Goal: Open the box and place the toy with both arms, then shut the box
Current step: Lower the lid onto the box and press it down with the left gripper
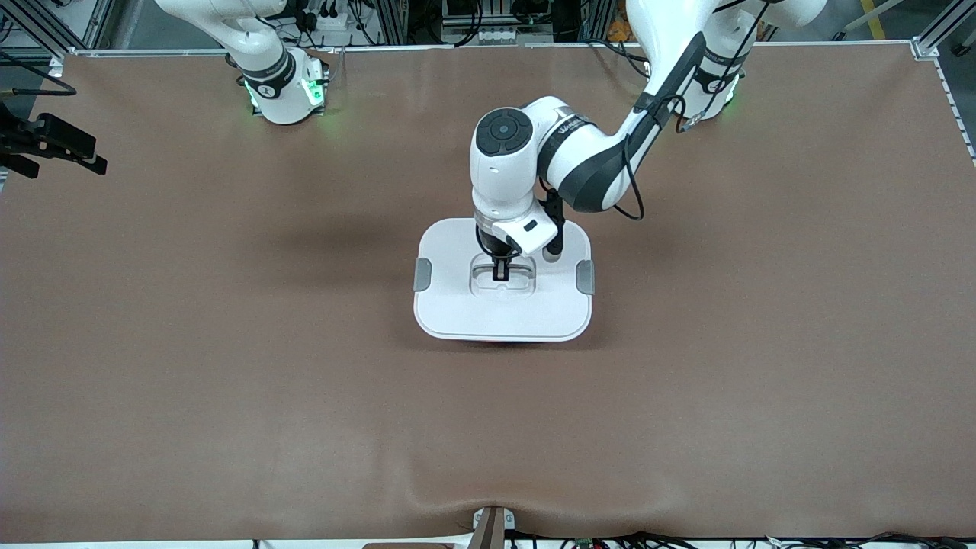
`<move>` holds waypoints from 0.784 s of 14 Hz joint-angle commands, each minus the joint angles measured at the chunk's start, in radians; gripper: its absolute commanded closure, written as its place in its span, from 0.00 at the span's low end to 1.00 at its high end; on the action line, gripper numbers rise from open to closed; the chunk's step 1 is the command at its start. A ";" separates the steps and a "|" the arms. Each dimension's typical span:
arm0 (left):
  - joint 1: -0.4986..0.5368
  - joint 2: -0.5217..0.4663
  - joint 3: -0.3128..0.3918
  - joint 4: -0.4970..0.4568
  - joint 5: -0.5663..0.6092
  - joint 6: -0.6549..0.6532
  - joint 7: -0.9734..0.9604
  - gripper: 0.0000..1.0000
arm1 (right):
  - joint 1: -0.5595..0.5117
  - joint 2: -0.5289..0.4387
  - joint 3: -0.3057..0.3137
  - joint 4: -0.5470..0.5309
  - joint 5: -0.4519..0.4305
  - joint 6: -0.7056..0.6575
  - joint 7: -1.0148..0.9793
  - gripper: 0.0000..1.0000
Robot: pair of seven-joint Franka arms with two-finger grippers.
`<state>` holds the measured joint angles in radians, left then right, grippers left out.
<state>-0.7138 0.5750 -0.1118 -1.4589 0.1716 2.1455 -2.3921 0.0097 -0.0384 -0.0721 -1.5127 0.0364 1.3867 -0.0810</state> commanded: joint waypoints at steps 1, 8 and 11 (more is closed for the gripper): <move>-0.026 -0.026 0.006 -0.029 0.025 0.027 -0.016 1.00 | -0.019 -0.020 0.017 -0.007 -0.015 -0.008 0.012 0.00; -0.013 -0.082 0.006 -0.133 0.034 0.080 0.001 1.00 | -0.019 -0.020 0.017 -0.007 -0.015 -0.009 0.013 0.00; -0.007 -0.086 0.006 -0.136 0.032 0.080 0.001 1.00 | -0.017 -0.020 0.017 -0.007 -0.015 -0.024 0.012 0.00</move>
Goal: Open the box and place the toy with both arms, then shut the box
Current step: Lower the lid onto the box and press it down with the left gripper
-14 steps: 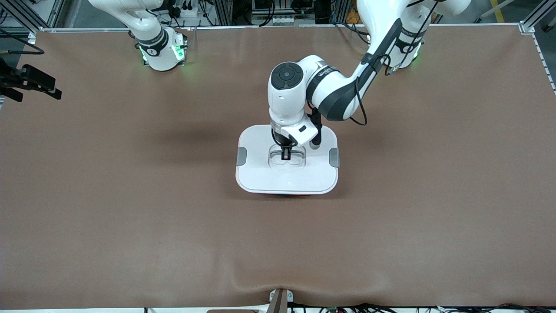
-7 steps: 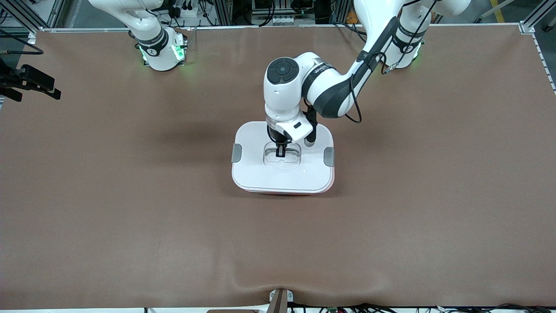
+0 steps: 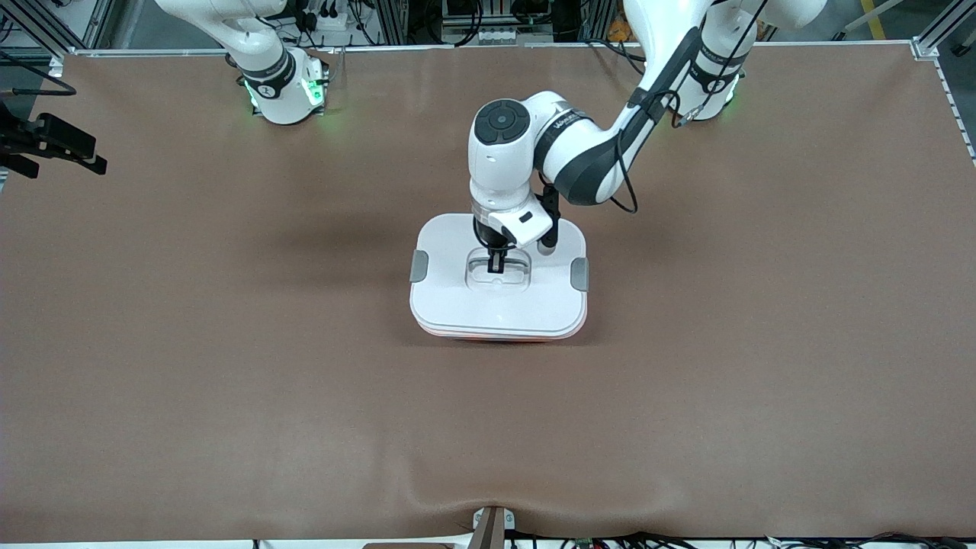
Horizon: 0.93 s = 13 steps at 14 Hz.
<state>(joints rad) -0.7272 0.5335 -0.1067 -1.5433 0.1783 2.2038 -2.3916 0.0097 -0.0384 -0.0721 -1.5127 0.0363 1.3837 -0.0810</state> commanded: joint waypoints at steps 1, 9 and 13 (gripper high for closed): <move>0.006 -0.041 0.001 -0.052 0.026 0.025 0.000 1.00 | -0.019 -0.020 0.018 -0.006 -0.015 -0.031 0.012 0.00; 0.014 -0.030 0.005 -0.050 0.026 0.074 0.000 1.00 | -0.019 -0.020 0.017 -0.001 -0.016 -0.031 0.012 0.00; 0.015 -0.030 0.005 -0.069 0.027 0.074 0.020 1.00 | -0.017 -0.018 0.018 0.000 -0.018 -0.028 0.012 0.00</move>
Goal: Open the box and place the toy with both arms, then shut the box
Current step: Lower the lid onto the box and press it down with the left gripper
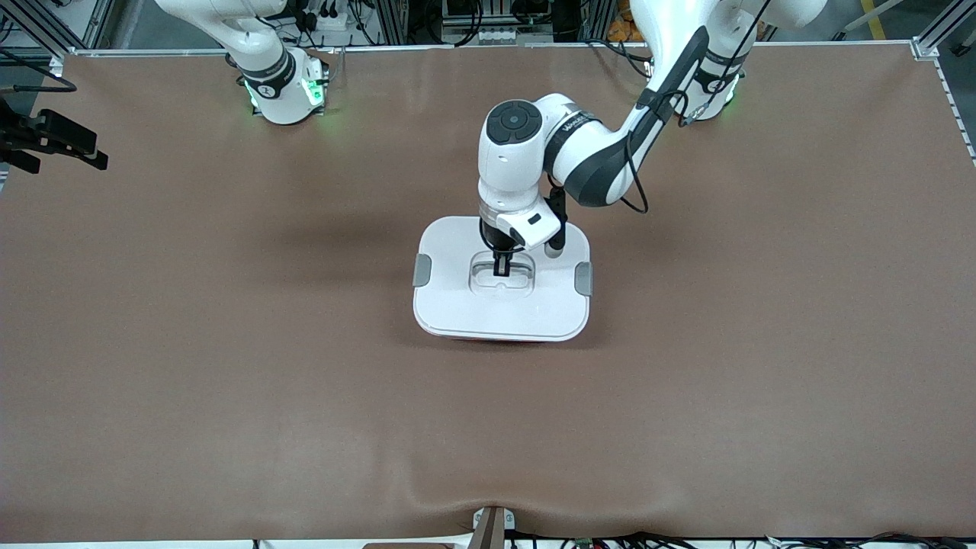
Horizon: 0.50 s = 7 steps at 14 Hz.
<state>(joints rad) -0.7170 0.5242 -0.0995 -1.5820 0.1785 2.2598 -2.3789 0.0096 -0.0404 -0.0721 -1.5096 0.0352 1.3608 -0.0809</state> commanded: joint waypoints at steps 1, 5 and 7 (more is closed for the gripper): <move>0.005 -0.020 -0.002 -0.030 0.026 0.027 0.007 1.00 | -0.017 -0.016 0.018 -0.003 -0.017 -0.003 0.010 0.00; 0.004 -0.012 -0.002 -0.027 0.025 0.037 0.007 1.00 | -0.017 -0.016 0.018 -0.001 -0.017 -0.003 0.010 0.00; 0.004 -0.004 -0.002 -0.026 0.024 0.052 -0.006 1.00 | -0.019 -0.016 0.018 -0.001 -0.017 -0.005 0.010 0.00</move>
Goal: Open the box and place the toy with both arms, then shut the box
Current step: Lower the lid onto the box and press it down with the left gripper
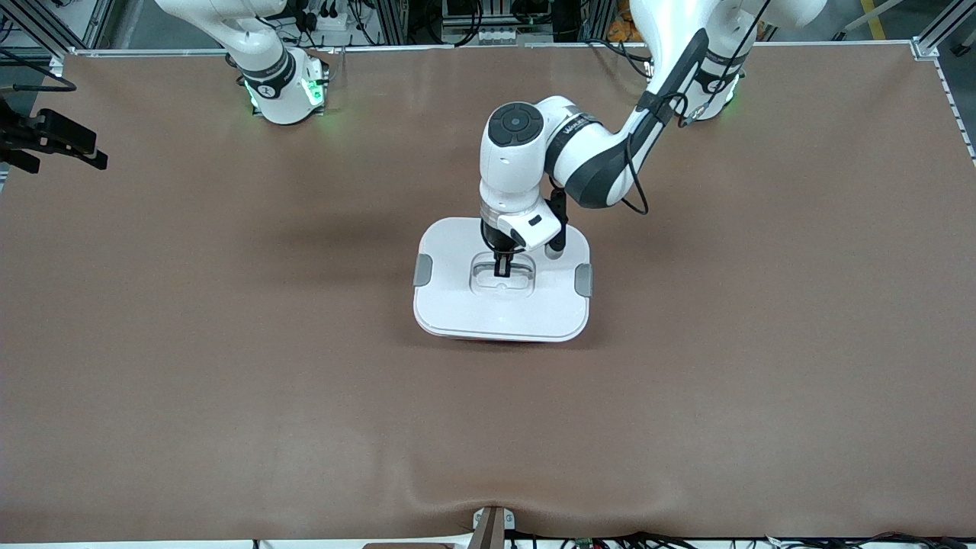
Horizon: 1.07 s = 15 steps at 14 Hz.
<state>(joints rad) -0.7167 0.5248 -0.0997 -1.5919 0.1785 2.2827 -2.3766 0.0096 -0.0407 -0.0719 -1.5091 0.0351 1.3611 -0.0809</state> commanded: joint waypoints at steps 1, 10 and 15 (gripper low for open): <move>0.002 -0.005 -0.002 -0.016 0.024 0.030 -0.009 1.00 | -0.019 -0.016 0.018 -0.002 -0.018 -0.005 0.010 0.00; 0.003 0.014 0.003 -0.013 0.022 0.038 -0.044 1.00 | -0.019 -0.016 0.018 0.001 -0.020 -0.007 0.010 0.00; 0.010 0.014 0.003 -0.011 0.024 0.029 -0.049 0.28 | -0.019 -0.016 0.018 0.001 -0.020 -0.007 0.010 0.00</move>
<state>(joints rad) -0.7117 0.5352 -0.0964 -1.6002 0.1785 2.3035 -2.4031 0.0096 -0.0411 -0.0720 -1.5077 0.0317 1.3611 -0.0809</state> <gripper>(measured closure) 0.890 0.000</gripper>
